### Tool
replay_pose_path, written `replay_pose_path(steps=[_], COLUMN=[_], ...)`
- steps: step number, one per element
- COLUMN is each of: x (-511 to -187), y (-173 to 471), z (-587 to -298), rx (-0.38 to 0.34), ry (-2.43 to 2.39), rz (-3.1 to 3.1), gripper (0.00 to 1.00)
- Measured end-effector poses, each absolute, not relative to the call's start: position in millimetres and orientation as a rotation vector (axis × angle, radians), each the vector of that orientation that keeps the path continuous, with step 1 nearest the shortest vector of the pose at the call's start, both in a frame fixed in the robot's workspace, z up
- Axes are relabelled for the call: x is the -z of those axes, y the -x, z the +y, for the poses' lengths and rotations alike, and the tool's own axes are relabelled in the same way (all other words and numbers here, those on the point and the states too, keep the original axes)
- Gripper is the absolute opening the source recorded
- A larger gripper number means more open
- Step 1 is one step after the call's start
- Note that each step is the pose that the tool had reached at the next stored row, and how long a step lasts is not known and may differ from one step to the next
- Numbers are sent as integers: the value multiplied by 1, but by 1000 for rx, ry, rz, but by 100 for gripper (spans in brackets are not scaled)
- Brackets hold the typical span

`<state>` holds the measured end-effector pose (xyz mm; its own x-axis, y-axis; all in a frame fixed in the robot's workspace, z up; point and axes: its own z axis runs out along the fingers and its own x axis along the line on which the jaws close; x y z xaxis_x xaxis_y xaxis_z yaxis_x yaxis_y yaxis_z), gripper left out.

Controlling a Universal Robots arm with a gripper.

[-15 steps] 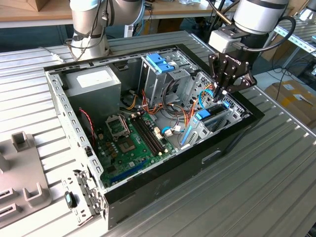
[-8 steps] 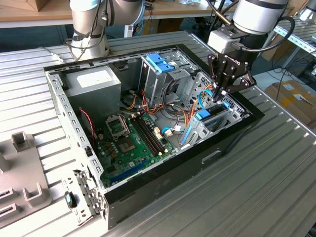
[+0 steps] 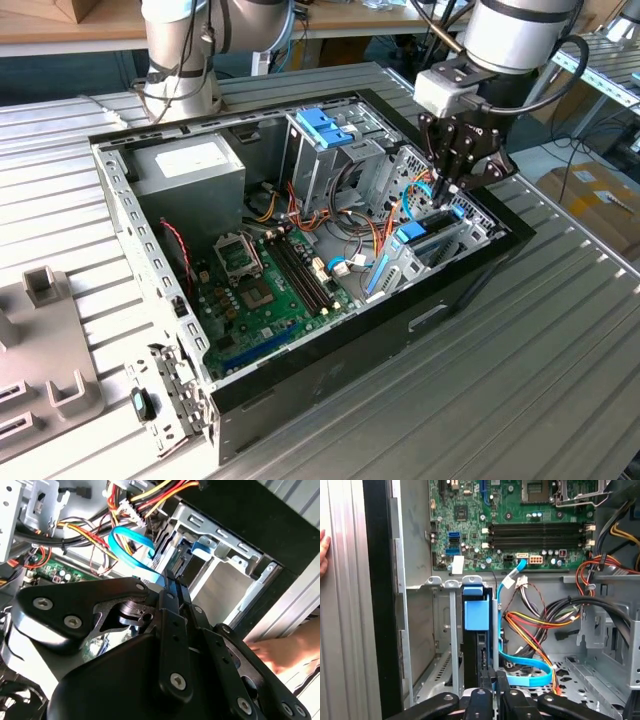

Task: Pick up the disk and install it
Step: 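Insert the first disk wire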

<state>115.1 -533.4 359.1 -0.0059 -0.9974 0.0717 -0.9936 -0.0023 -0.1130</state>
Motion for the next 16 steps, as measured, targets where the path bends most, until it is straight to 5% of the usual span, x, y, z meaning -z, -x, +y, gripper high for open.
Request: replay_pose_path(steps=[16], x=[-357], y=[-106], z=[-541], rx=[219], ry=[2186], rz=[2190], gripper=[16])
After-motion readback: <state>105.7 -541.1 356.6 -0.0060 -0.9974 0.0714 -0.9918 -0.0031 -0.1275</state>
